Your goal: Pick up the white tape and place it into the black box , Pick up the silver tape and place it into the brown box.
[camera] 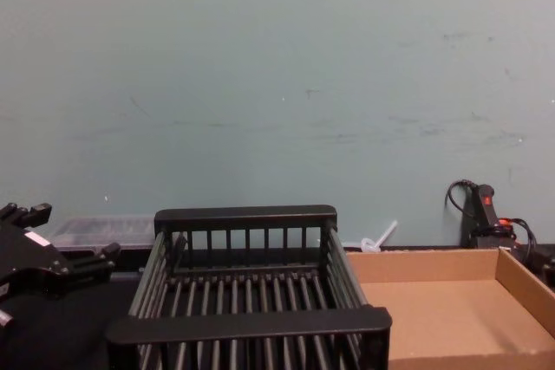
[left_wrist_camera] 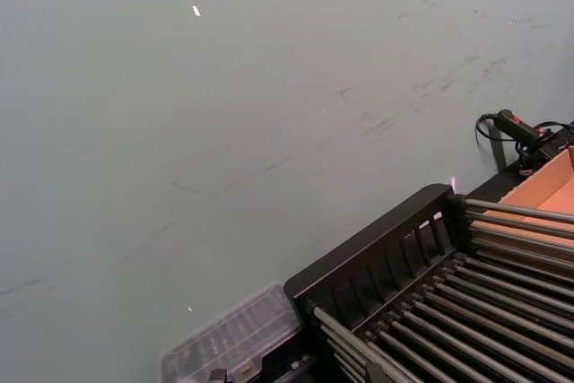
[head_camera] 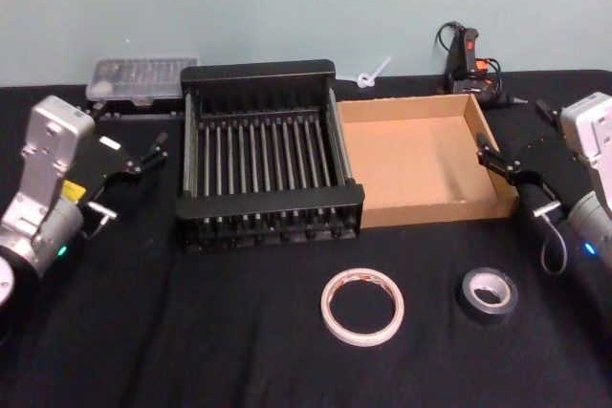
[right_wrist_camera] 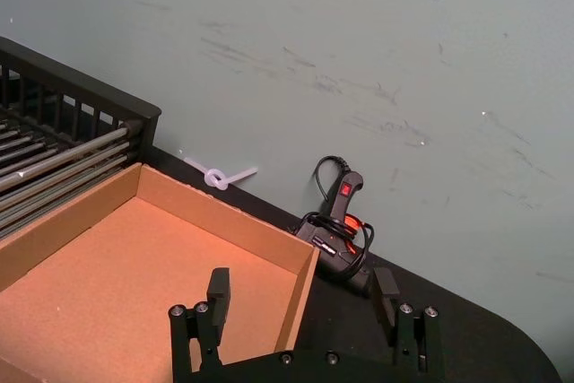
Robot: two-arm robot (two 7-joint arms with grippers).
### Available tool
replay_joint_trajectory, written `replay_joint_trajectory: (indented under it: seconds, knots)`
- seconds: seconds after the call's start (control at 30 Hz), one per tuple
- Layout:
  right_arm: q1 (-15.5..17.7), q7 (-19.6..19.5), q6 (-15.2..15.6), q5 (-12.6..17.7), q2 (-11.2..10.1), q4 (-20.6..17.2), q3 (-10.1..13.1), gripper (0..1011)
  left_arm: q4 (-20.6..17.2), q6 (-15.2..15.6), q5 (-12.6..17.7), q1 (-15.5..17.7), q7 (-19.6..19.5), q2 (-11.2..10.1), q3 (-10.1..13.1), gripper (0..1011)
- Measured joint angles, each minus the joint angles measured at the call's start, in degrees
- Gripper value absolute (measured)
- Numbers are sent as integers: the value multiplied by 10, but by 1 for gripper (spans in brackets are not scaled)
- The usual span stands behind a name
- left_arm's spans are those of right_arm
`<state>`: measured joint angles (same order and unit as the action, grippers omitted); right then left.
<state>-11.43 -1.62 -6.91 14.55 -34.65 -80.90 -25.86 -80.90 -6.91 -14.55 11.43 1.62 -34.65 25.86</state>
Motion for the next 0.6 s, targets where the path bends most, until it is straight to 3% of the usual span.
replay_joint_trajectory:
  seconds: [0.6]
  knots:
    - [0, 0, 0, 0, 0, 0, 0, 1002, 0, 0, 0, 0, 0, 0, 0, 1001]
